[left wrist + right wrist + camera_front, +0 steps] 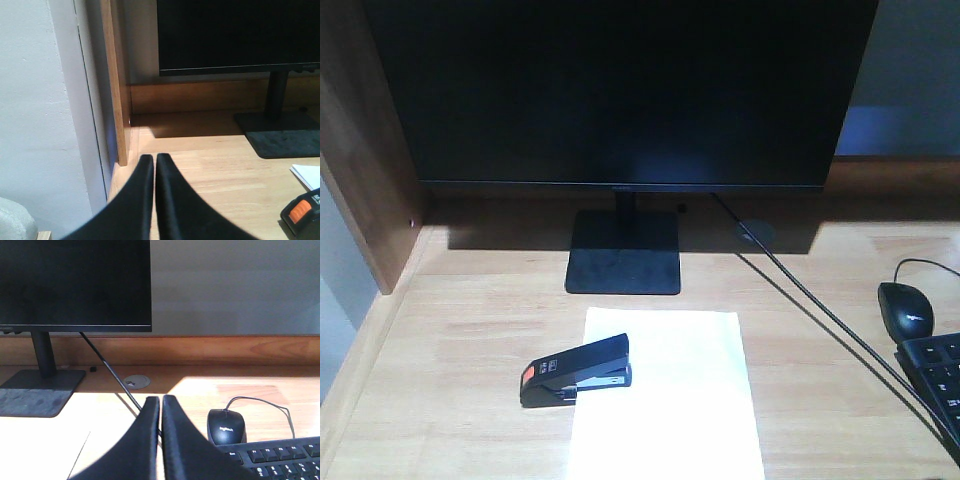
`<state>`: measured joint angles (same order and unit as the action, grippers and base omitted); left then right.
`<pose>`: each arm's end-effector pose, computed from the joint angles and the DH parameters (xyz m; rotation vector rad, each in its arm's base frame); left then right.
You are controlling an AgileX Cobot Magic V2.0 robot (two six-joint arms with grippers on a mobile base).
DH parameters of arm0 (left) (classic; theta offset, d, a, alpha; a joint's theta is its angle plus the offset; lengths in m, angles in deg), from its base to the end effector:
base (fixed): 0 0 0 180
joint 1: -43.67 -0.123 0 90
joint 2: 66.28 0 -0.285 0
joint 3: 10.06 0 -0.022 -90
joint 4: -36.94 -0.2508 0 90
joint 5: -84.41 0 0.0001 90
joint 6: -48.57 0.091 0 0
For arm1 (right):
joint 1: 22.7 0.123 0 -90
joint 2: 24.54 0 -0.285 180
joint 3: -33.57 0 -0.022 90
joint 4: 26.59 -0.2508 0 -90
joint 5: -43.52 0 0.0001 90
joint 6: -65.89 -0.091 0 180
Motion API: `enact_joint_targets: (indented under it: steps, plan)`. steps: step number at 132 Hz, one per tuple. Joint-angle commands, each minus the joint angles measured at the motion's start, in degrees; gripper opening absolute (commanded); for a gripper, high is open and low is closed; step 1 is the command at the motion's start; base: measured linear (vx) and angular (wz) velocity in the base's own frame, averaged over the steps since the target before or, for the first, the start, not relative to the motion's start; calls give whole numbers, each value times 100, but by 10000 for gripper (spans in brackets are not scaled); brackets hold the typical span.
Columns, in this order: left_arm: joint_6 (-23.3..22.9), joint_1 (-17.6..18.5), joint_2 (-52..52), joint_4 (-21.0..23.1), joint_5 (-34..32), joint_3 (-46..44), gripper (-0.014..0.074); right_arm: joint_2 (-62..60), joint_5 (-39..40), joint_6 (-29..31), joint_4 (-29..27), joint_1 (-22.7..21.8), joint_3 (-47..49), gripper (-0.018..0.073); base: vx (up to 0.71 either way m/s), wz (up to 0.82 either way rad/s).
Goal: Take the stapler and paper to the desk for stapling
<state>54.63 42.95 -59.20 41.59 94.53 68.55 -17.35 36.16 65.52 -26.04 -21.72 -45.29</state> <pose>0.0561 -0.0006 0.1897 0.0219 1.6715 0.0171 0.0568 0.0009 0.1924 -0.0155 1.6302 0.0098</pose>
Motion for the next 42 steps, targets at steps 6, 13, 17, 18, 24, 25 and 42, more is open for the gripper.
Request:
enact_joint_targets:
  steps: [6,13,17,18,24,25,42]
  plan:
    - [-55,4,-88,65,-443,55,-6,-59,407,37,16,-38,-18,-7,0,0]
    - [-55,4,-88,65,-443,55,-6,-59,407,37,16,-38,-18,-7,0,0]
    - [-55,4,-88,65,-443,55,-6,-59,407,37,16,-38,-18,-7,0,0]
    - [-55,4,-88,65,-443,55,-6,-59,407,37,16,-38,-18,-7,0,0]
    - [-55,4,-88,65,-443,55,-6,-59,407,37,16,-38,-18,-7,0,0]
    - [-55,4,-88,65,-443,55,-6,-59,407,37,16,-38,-18,-7,0,0]
    - [-55,4,-88,65,-443,55,-6,-59,407,37,-2,-38,-18,-7,0,0]
